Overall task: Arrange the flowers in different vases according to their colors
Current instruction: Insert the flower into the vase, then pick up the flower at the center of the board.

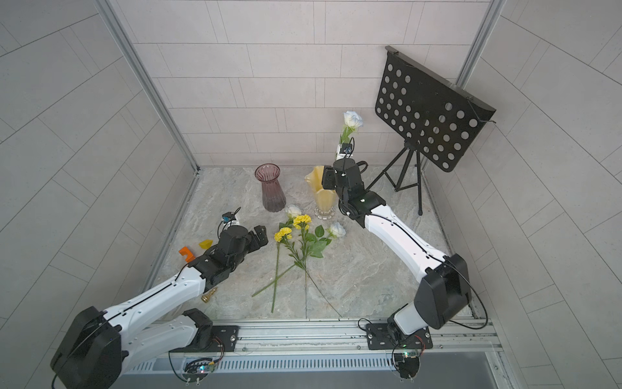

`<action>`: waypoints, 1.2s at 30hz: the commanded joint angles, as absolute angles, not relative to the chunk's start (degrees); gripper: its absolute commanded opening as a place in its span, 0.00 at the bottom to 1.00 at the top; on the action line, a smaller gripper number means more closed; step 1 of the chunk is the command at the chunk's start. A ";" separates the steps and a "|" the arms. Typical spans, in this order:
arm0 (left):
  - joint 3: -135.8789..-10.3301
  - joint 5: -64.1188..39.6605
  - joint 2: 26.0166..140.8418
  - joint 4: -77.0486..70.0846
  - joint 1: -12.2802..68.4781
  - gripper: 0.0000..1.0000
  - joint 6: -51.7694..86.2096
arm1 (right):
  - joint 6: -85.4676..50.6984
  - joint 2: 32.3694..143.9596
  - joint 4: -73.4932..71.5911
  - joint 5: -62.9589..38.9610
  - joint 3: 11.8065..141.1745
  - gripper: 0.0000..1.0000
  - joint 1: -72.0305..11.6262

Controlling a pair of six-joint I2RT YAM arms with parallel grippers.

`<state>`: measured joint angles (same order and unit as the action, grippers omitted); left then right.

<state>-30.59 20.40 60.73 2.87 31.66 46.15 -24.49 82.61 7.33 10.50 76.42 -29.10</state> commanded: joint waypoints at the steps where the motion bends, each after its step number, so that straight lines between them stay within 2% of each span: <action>1: -34.40 39.81 60.49 19.85 31.56 1.00 60.63 | -24.95 77.11 16.70 7.93 72.13 0.60 -33.00; 4: -35.83 50.13 61.87 30.42 31.60 0.98 73.57 | -24.46 73.22 19.92 5.27 66.25 0.60 -37.76; 9: -33.73 52.14 61.71 28.08 31.56 0.98 71.54 | -26.64 69.26 23.43 -1.31 55.75 0.55 -43.90; 15: -34.63 42.91 56.95 28.68 31.65 0.99 64.51 | -28.21 68.03 24.71 -3.60 46.10 0.50 -49.37; 22: -26.64 26.93 53.84 8.71 31.65 0.99 50.27 | -23.83 72.59 26.05 -6.24 45.29 0.47 -53.57; 31: -28.65 24.00 54.50 9.77 31.69 0.99 46.67 | -20.61 86.34 26.89 -6.27 51.13 0.36 -55.28; 36: -28.65 23.21 54.53 9.27 31.64 0.99 46.00 | -19.30 90.86 26.89 -4.66 54.04 0.34 -55.28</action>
